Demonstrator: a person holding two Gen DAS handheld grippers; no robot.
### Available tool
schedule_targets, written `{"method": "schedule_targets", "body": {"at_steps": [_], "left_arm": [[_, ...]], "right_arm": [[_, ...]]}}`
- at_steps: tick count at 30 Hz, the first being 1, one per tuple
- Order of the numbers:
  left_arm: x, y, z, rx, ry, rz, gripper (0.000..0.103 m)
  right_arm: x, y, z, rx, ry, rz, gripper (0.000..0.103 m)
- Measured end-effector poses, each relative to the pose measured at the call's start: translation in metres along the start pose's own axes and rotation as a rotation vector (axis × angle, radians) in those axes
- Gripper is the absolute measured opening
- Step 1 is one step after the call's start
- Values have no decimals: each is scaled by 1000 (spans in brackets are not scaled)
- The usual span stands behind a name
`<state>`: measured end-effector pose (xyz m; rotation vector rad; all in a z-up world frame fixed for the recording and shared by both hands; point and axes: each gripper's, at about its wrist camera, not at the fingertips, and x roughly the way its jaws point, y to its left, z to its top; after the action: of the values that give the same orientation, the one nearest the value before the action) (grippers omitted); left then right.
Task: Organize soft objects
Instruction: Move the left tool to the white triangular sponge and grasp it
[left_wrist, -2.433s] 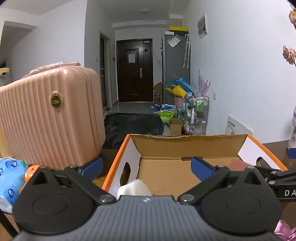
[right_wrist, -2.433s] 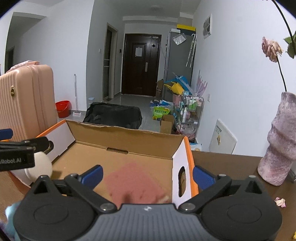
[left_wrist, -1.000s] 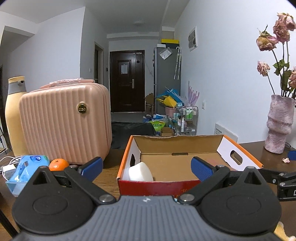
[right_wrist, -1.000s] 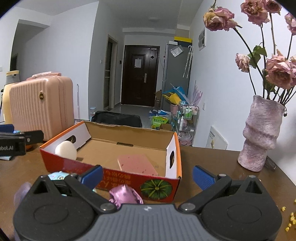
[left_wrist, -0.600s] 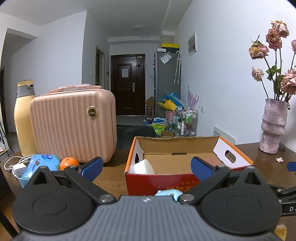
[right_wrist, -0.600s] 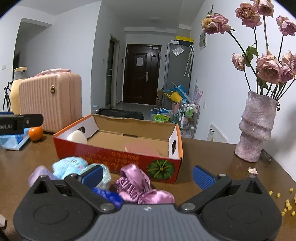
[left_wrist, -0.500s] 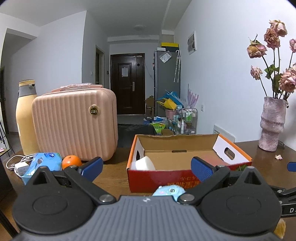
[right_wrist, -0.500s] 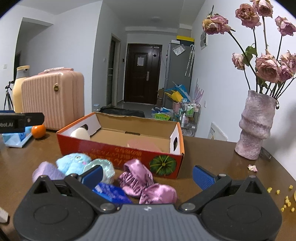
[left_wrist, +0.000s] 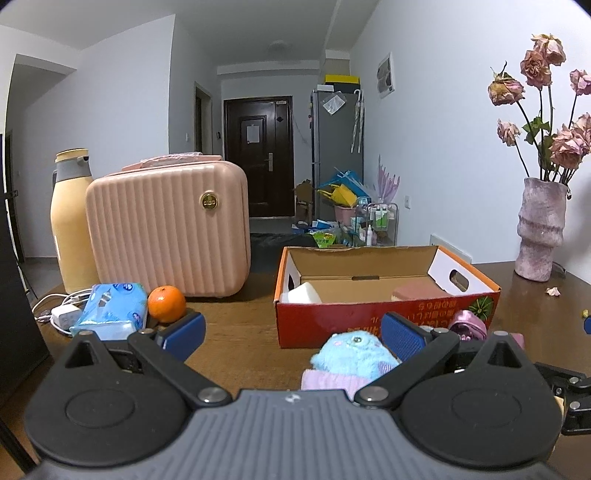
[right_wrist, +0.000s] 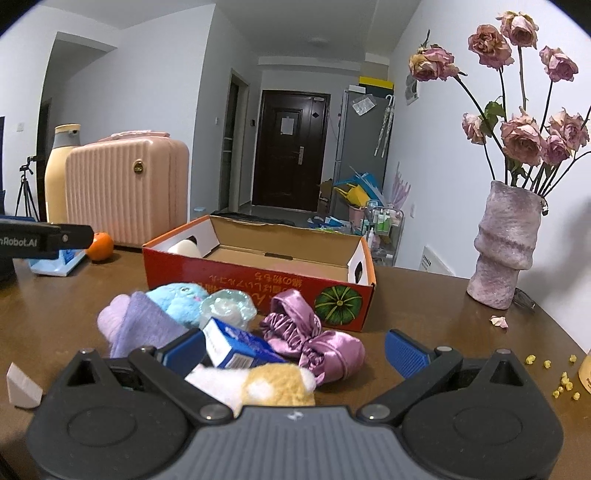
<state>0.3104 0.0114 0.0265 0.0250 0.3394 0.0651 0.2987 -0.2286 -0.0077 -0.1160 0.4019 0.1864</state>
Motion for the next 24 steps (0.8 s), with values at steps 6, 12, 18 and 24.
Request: {"method": "schedule_targets", "body": {"at_steps": [6,12,18,24], "left_arm": [[-12,2,-9,8,18,-3,103],[-26,10,-21,4,46,1,103],[-40,17,-35,4,71,1,103],[-51,23,-49,17,106,4,103]], "right_arm": [[-14,1,-8,11,-3,4,103],[-26,0,-18,40,7,2,103],[-34,-2,-29,70,22,-2,103],[-43,4,-41,67,37,-16,103]]}}
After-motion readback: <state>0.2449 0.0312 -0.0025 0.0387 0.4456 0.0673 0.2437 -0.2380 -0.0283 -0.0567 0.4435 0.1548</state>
